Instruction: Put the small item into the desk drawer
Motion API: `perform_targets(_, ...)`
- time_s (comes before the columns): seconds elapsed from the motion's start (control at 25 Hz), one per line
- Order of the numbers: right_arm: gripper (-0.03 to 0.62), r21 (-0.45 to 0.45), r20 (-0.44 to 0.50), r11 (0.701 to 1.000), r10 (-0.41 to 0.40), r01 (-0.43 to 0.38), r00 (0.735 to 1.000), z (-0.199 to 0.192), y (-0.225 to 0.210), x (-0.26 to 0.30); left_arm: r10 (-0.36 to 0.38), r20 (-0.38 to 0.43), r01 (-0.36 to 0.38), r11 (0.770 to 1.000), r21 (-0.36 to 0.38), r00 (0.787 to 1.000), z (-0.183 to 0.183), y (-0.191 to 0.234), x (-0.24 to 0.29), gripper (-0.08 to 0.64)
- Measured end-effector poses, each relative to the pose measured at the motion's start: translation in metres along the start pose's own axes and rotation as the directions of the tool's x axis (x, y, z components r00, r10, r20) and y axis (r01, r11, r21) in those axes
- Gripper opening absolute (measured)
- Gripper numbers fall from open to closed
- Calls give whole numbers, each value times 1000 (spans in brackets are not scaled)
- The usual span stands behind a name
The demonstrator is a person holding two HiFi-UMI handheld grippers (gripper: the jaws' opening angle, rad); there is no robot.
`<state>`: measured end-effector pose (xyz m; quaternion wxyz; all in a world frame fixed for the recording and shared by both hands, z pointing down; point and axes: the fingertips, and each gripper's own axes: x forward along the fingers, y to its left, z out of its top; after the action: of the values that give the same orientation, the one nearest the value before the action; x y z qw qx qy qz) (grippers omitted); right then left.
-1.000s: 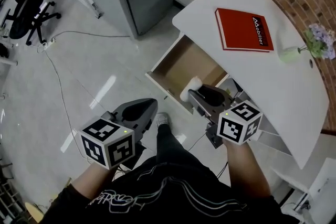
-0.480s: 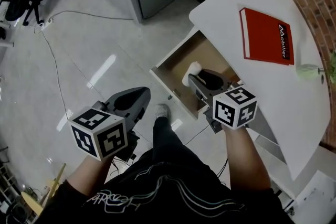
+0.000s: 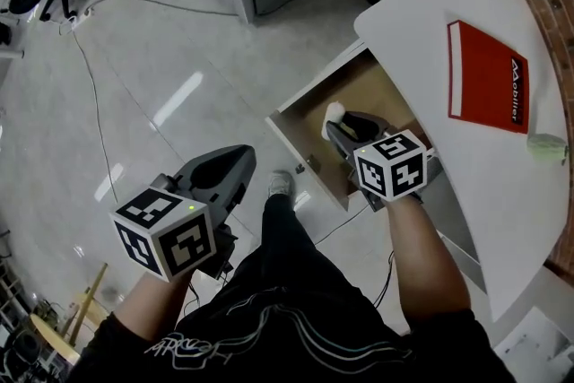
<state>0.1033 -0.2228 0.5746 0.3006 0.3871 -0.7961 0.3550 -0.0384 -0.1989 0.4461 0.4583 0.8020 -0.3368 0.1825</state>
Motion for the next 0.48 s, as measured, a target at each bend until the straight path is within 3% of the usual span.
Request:
perform_targets(0.2, 133, -8, -104, 1000, -4, 3, 995, -34, -18, 39, 13, -2, -13, 999, -30, 1000, -10, 13, 5, 21)
perform_targets(0.48, 133, -69, -257, 998, -17, -1, 966, -81, -31, 75, 45, -14, -45, 999, -30, 999, -24, 25, 10, 21)
